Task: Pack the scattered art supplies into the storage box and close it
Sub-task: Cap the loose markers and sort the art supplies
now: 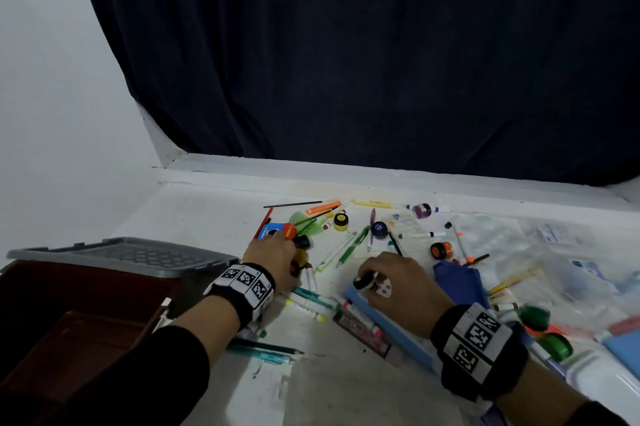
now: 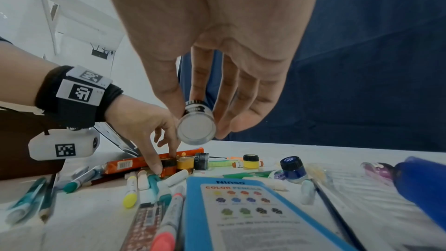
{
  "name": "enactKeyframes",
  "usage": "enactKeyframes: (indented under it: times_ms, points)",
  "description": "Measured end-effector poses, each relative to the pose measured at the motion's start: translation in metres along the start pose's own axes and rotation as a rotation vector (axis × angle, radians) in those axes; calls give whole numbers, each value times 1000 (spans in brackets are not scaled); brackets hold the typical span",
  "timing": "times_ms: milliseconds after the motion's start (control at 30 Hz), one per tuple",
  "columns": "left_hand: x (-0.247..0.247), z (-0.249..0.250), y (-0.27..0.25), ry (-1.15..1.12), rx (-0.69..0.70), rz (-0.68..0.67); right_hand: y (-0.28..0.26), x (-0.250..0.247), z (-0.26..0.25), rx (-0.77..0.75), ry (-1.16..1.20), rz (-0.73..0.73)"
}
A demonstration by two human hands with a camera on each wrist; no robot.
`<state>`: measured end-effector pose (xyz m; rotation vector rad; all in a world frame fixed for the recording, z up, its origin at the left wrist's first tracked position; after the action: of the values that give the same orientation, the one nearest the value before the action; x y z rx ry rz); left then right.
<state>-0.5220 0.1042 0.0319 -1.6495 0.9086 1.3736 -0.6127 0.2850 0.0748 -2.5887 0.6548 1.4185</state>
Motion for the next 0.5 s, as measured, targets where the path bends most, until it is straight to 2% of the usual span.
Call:
enactKeyframes:
  times_ms: [233, 300, 433, 500]
  points:
    - [-15, 7, -11, -129, 8, 62, -31, -24, 4, 16, 37, 59]
    - [-32, 10, -23, -204, -8, 123, -40, -32, 2, 14, 55, 90]
    - [-66, 29, -68, -548, 71, 295, -58, -38, -3, 63, 242, 114]
    - [-73, 49, -95, -705, 147, 320, -67, -30, -5, 97, 339, 78]
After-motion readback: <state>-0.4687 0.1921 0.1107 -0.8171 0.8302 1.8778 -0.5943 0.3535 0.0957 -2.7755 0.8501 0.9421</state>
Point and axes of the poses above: each hand's wrist, its own y-axis towards the middle knuckle, its own x-axis out of the palm, z = x × y, the point moved 10 cm from there along y, towards the middle knuckle, and after that the axes turned 13 degrees about x, right-handed, at the moved point
